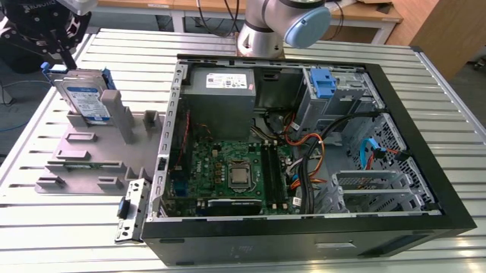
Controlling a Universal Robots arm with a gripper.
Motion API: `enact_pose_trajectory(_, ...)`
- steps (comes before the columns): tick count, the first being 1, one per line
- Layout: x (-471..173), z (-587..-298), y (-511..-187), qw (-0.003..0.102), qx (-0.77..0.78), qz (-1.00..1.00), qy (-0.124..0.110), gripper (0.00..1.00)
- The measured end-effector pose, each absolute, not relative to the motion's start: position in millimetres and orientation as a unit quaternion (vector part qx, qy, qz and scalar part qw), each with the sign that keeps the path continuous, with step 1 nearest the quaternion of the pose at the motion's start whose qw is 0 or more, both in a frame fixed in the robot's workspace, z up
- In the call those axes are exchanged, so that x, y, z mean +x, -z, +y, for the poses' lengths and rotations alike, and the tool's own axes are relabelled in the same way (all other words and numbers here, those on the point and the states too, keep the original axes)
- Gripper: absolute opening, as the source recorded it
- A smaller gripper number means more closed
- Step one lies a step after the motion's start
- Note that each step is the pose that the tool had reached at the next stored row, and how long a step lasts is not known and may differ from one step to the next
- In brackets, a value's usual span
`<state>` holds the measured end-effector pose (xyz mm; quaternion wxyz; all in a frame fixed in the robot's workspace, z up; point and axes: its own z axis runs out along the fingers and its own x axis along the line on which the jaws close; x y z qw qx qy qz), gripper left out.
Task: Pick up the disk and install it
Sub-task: 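Pick up the disk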
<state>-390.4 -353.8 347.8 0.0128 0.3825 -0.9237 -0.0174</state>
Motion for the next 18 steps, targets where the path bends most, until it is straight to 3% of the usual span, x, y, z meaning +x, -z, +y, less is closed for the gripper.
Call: enact_pose_trajectory(18, -390.4, -353.8, -347.4, 0.014, 0.453, -0.891, 0.016, 0.11)
